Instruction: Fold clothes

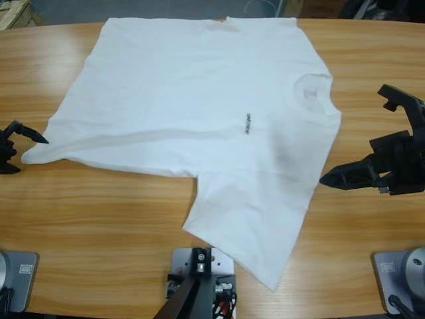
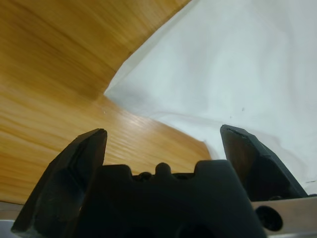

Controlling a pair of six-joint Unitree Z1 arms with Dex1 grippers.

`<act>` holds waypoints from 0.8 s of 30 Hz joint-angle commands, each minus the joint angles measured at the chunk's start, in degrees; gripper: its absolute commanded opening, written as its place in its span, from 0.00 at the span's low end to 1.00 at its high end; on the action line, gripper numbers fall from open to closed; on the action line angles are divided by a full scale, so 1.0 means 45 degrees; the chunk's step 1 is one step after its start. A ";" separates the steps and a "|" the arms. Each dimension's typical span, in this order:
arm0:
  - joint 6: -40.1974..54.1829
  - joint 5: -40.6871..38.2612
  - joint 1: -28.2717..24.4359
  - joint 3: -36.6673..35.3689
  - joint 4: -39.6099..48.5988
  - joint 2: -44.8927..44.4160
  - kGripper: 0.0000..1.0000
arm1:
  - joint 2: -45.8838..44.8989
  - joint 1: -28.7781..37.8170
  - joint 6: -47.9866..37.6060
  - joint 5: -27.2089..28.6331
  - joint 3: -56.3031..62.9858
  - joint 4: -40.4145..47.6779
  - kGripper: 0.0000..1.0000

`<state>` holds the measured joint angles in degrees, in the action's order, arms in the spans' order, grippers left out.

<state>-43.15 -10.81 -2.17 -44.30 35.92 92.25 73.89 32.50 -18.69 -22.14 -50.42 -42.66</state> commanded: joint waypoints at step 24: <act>-0.0017 0.0012 -0.0005 0.0730 -0.2325 0.1992 0.00 | -0.0115 -0.0171 -0.0045 -0.0061 0.0364 0.0104 1.00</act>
<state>-44.19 -10.81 -2.33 -42.37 27.31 98.01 73.88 32.50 -18.69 -22.14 -50.42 -42.63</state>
